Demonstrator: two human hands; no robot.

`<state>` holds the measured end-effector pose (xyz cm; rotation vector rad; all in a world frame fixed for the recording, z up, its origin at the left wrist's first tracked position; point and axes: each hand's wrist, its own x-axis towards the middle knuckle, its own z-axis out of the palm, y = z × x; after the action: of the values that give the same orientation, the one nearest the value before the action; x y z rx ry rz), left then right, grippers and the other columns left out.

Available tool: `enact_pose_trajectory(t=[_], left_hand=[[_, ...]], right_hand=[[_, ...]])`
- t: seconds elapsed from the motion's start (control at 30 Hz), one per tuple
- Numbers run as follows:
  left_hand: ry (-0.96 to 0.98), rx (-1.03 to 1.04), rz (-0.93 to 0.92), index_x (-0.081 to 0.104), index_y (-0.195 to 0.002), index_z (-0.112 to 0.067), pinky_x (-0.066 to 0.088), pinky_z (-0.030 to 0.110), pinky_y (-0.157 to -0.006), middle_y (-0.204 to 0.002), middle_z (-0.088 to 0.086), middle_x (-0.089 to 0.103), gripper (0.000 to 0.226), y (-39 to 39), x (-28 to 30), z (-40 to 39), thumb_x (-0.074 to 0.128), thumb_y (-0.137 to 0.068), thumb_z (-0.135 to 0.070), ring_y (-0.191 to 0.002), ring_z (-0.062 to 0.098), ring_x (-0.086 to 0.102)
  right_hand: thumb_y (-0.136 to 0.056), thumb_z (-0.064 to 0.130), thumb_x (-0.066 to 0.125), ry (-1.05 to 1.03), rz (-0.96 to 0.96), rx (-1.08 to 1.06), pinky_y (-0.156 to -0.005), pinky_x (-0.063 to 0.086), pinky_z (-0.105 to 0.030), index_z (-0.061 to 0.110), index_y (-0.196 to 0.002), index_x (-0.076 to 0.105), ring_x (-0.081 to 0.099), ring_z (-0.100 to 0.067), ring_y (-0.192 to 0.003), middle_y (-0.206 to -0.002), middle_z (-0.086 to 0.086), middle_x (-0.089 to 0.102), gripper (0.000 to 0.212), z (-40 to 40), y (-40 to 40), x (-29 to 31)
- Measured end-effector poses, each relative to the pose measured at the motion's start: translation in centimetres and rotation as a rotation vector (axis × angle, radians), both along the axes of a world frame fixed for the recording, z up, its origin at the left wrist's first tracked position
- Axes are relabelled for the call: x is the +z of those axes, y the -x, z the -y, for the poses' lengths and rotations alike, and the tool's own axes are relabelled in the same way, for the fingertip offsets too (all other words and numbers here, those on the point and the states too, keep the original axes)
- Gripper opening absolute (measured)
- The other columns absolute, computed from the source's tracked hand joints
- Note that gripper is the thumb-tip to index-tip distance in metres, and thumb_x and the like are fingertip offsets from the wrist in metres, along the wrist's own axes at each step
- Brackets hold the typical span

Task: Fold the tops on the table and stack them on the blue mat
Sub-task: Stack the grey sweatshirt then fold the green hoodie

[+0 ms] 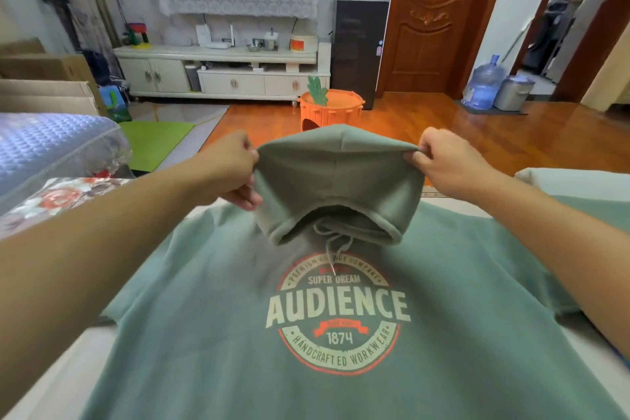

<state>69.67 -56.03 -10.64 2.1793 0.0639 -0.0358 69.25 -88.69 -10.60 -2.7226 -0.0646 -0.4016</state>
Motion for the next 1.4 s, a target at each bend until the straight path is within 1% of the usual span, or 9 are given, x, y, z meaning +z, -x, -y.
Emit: enact_pose_trajectory(t=[0.2,0.4,0.5,0.57,0.73,0.87,1.07,1.3,1.4], left_hand=[[0.229,-0.051,-0.181,0.042,-0.102,-0.013,0.061,0.054,-0.082,-0.095,0.022,0.075,0.015,4.5,-1.8,0.1,0.036,-0.111,-0.024,-0.084,0.033,0.076],[0.498,0.122,-0.366,0.059,-0.105,-0.015,0.056,0.060,-0.090,-0.107,0.019,0.075,0.009,11.2,-8.1,-2.0,0.059,-0.099,-0.022,-0.101,0.033,0.073],[0.777,0.314,-0.606,0.049,-0.121,-0.008,0.058,0.061,-0.081,-0.106,0.030,0.072,0.034,10.6,-9.8,-2.8,0.050,-0.100,-0.035,-0.098,0.043,0.072],[0.809,0.345,-0.679,0.043,-0.128,-0.003,0.058,0.059,-0.080,-0.105,0.029,0.072,0.047,9.2,-10.0,-2.4,0.046,-0.102,-0.042,-0.095,0.045,0.072],[0.657,0.312,-0.693,0.056,-0.107,-0.007,0.057,0.043,-0.076,-0.086,0.014,0.065,0.046,7.0,-9.7,0.3,0.058,-0.096,-0.052,-0.082,0.032,0.068],[0.643,0.345,-0.602,0.053,-0.084,-0.013,0.055,0.039,-0.081,-0.078,0.007,0.058,0.027,5.7,-8.3,1.3,0.064,-0.098,-0.033,-0.078,0.024,0.061],[0.512,0.351,-0.474,0.056,-0.095,-0.008,0.059,0.034,-0.043,-0.047,0.002,0.050,0.025,3.2,-4.7,0.5,0.043,-0.108,-0.024,-0.034,0.011,0.053],[0.303,0.264,-0.425,0.054,-0.127,-0.005,0.060,0.041,-0.049,-0.091,0.018,0.074,0.040,3.5,-4.7,-0.2,0.032,-0.105,-0.030,-0.068,0.031,0.076],[0.222,0.241,-0.381,0.055,-0.124,-0.008,0.060,0.040,-0.054,-0.095,0.020,0.075,0.037,4.0,-5.7,-0.5,0.035,-0.103,-0.031,-0.075,0.034,0.076]], right_hand=[[-0.106,0.018,0.046,-0.576,-0.240,0.010,-0.066,0.062,-0.051,0.012,-0.094,0.038,0.074,-0.035,-0.067,-0.081,-0.018,0.065,0.015,0.1,3.8,-2.1],[-0.090,-0.021,0.043,-0.828,-0.293,0.035,-0.073,0.060,-0.038,0.012,-0.086,0.042,0.066,-0.027,-0.091,-0.121,-0.005,0.058,0.034,1.5,10.3,-10.0],[-0.101,0.009,0.051,-1.246,-0.466,-0.371,-0.050,0.060,-0.038,0.011,-0.096,0.047,0.066,-0.036,-0.076,-0.105,-0.015,0.048,0.006,1.6,10.5,-11.1],[-0.101,0.037,0.052,-1.372,-0.701,-0.458,-0.052,0.059,-0.044,0.006,-0.101,0.048,0.067,-0.038,-0.079,-0.100,-0.020,0.054,0.031,1.2,9.4,-10.3],[-0.095,0.047,0.061,-1.291,-0.796,-0.434,-0.066,0.060,-0.039,0.007,-0.093,0.056,0.068,-0.027,-0.074,-0.074,-0.014,0.066,0.040,-0.5,6.4,-9.6],[-0.095,0.035,0.064,-1.167,-0.717,-0.470,-0.054,0.051,-0.028,0.018,-0.078,0.049,0.045,-0.013,-0.050,-0.051,0.001,0.043,0.028,-1.2,4.6,-8.6],[-0.101,0.025,0.055,-1.164,-0.563,-0.488,-0.049,0.055,-0.031,0.015,-0.082,0.050,0.050,-0.010,-0.035,-0.038,0.004,0.041,0.022,-1.0,2.5,-5.8],[-0.104,0.019,0.036,-1.002,-0.541,-0.432,-0.075,0.057,-0.039,0.008,-0.088,0.053,0.069,-0.026,-0.072,-0.080,-0.013,0.068,0.025,-1.8,3.3,-5.3],[-0.103,0.012,0.034,-1.019,-0.528,-0.445,-0.065,0.060,-0.041,0.007,-0.091,0.052,0.071,-0.030,-0.068,-0.077,-0.017,0.069,0.023,-2.0,3.9,-5.7]])
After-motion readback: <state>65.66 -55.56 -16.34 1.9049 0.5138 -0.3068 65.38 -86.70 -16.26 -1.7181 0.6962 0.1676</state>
